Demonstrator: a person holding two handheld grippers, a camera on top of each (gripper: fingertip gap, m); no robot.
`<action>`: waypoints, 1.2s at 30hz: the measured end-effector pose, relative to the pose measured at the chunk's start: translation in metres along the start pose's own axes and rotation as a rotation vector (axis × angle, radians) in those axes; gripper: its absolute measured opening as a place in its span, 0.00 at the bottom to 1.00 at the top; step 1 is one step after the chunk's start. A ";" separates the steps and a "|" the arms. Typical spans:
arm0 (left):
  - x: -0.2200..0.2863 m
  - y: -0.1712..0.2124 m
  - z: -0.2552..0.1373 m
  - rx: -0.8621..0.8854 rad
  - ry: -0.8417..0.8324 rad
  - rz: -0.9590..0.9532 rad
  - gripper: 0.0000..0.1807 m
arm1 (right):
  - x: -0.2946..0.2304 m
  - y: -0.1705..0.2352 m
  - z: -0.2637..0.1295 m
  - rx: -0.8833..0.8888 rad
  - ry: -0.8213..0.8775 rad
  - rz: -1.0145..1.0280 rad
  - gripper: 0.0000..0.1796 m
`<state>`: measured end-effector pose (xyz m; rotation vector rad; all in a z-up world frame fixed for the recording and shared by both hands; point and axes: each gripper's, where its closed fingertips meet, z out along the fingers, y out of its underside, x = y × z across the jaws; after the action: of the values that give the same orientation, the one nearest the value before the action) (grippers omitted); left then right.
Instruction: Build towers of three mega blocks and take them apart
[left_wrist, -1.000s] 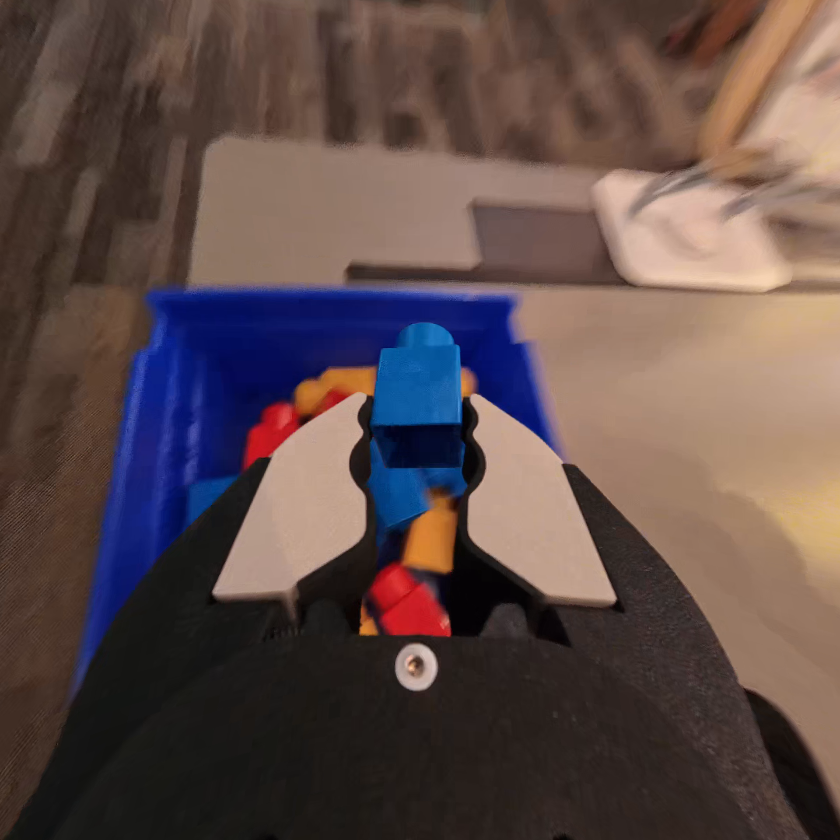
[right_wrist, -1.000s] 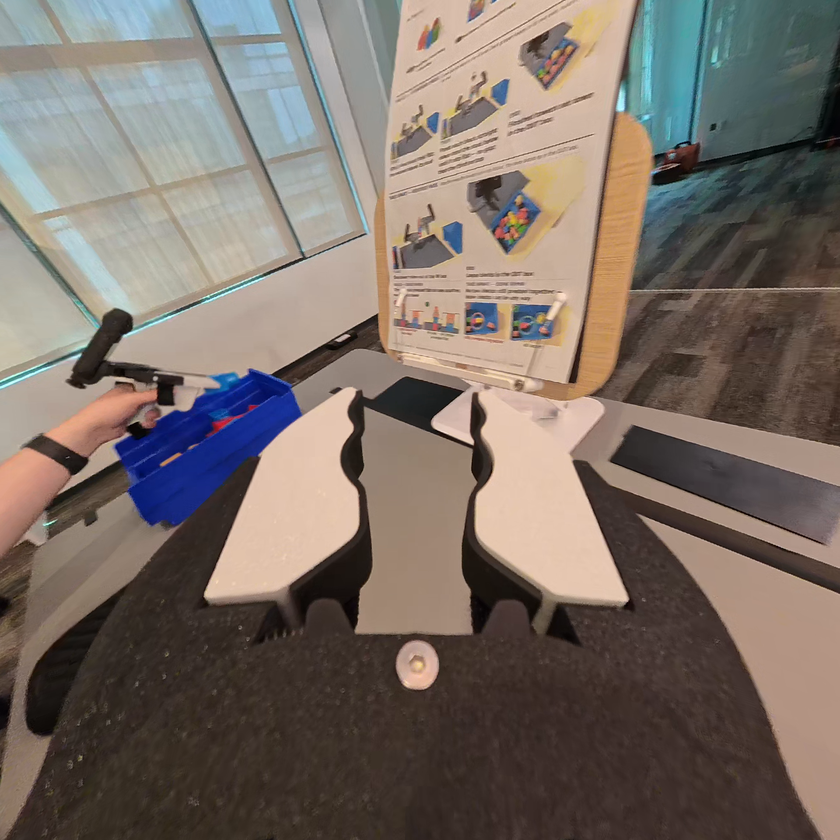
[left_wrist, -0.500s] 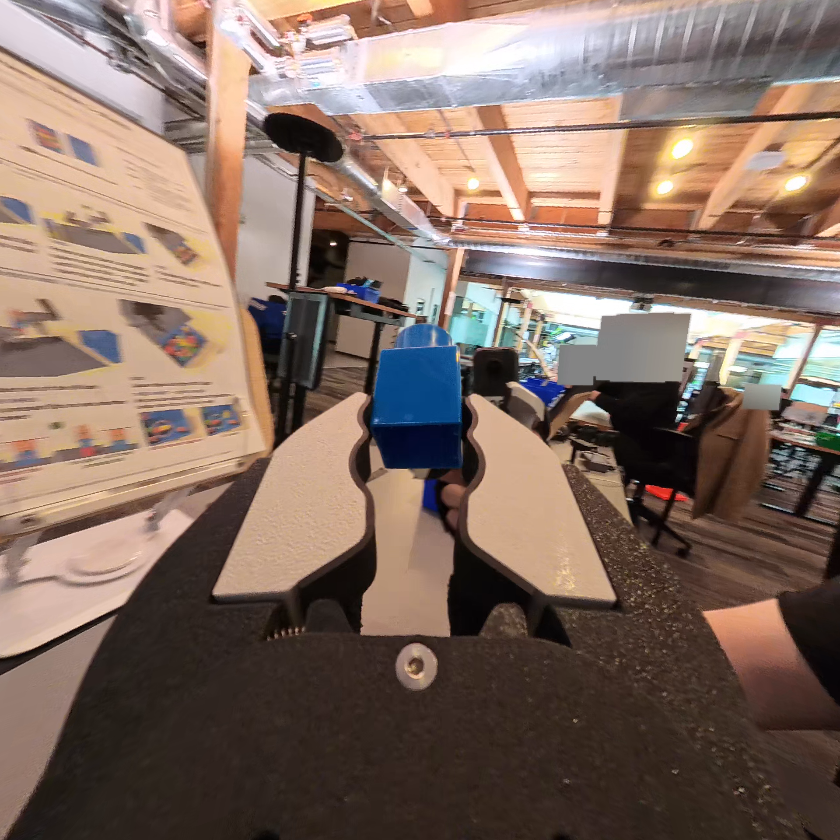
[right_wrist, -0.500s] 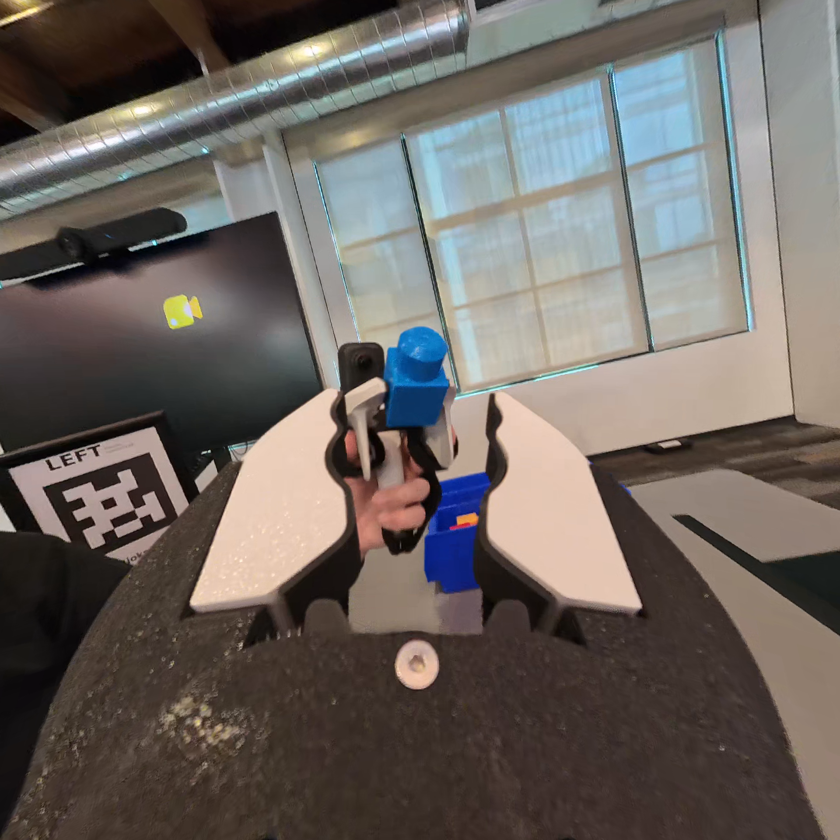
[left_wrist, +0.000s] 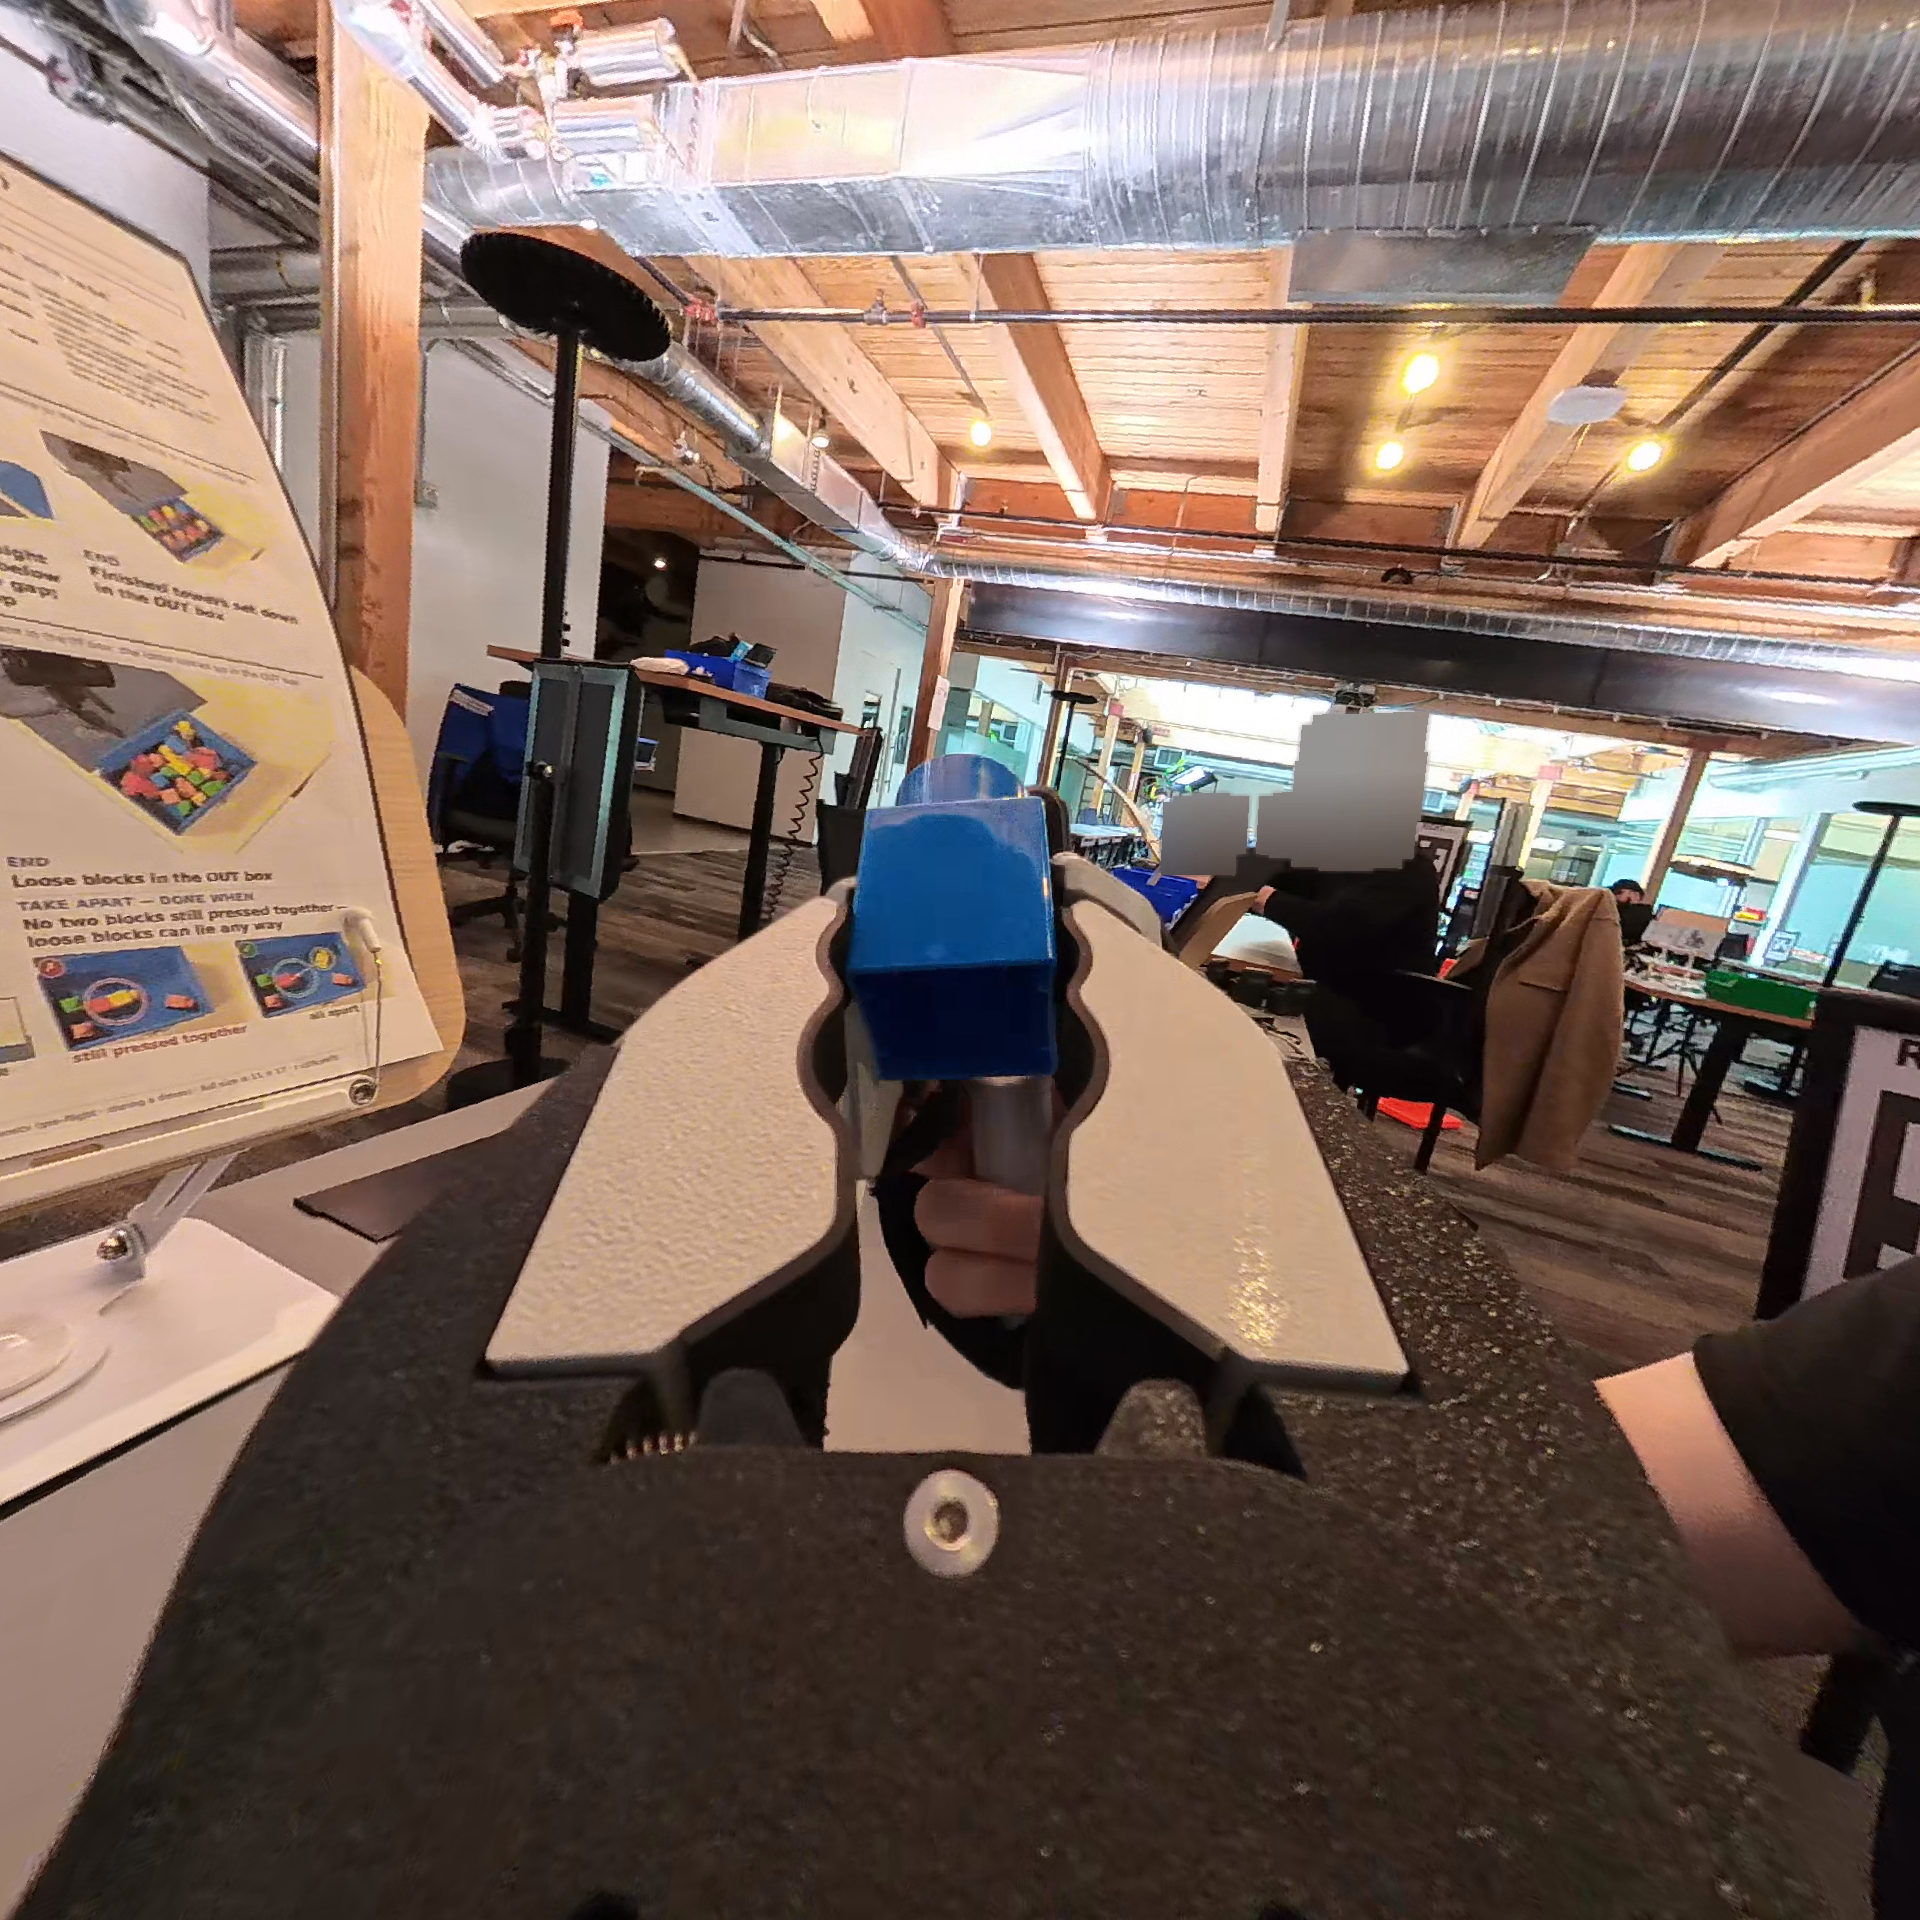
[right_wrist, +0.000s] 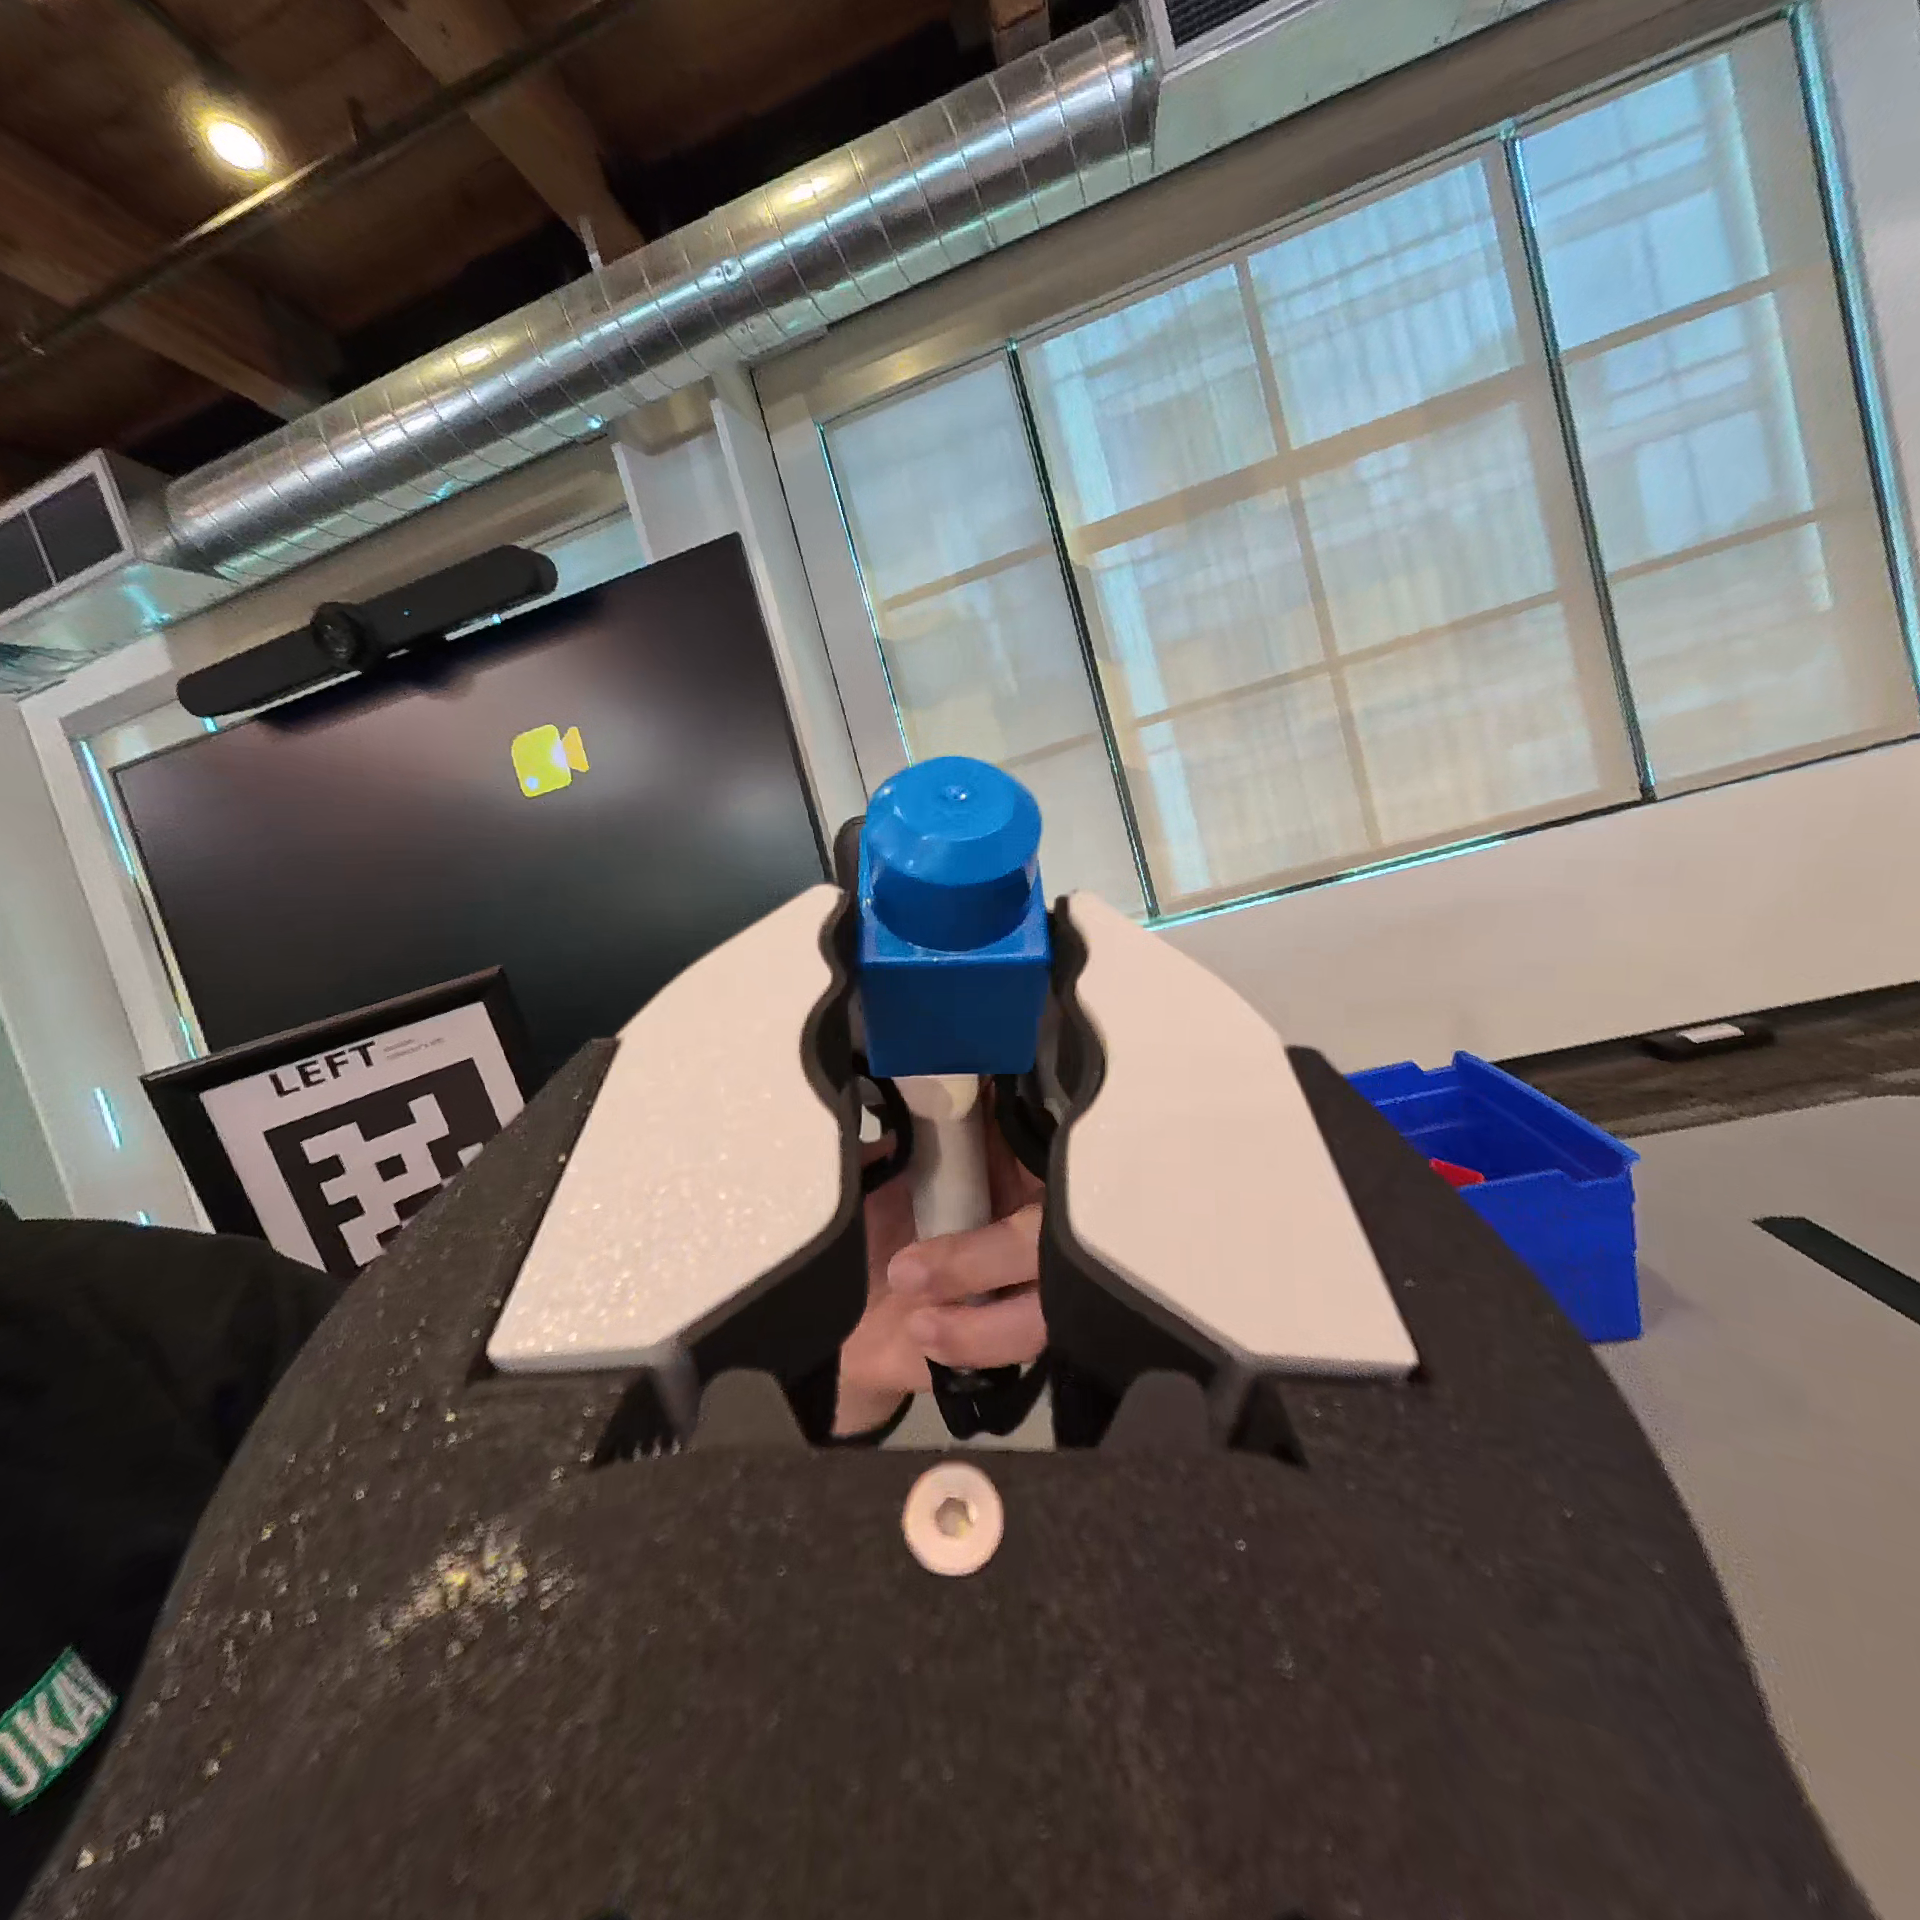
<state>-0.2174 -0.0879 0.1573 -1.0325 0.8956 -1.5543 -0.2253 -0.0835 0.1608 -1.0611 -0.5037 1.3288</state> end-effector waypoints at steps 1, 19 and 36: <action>-0.001 0.002 0.000 -0.014 -0.009 0.004 0.20 | 0.001 0.002 -0.001 -0.018 0.004 -0.005 0.19; 0.005 0.053 -0.019 -0.539 0.006 0.100 0.20 | -0.005 0.032 -0.017 -0.447 0.007 -0.185 0.19; 0.011 0.037 -0.015 -0.374 -0.004 0.116 0.20 | -0.012 0.037 0.004 -0.345 -0.015 -0.217 0.20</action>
<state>-0.2195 -0.1052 0.1197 -1.2202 1.2519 -1.3148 -0.2512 -0.0973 0.1351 -1.2385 -0.8568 1.0803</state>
